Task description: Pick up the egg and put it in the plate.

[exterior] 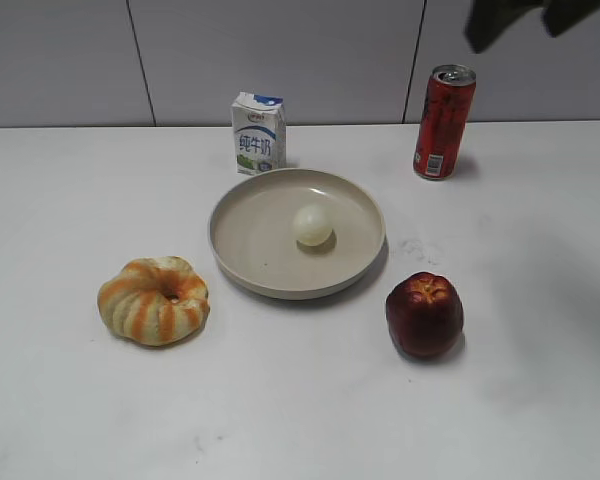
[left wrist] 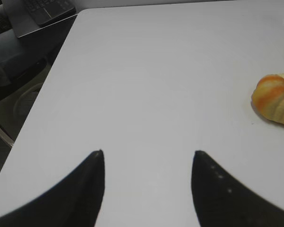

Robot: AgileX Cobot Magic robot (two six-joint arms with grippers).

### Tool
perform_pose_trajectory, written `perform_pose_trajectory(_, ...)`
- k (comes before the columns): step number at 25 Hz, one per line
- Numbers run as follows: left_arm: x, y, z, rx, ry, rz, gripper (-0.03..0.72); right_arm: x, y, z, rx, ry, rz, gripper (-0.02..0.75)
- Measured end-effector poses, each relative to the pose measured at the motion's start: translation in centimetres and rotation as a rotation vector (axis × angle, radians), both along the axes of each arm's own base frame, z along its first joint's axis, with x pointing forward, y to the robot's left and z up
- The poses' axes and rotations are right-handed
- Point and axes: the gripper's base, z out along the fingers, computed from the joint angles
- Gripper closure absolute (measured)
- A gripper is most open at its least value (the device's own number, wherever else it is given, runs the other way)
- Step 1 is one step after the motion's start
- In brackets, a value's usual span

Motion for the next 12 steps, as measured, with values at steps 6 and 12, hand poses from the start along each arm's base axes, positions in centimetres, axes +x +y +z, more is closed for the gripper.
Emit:
perform_pose_trajectory(6, 0.0, 0.0, 0.0, 0.000, 0.000, 0.000, 0.242, -9.2, -4.5, -0.1, -0.080, 0.018, -0.097, 0.137)
perform_pose_trajectory(12, 0.0, 0.0, 0.0, 0.000, 0.000, 0.000, 0.242, -17.7, -7.4, -2.8, -0.063, 0.022, -0.149, 0.143)
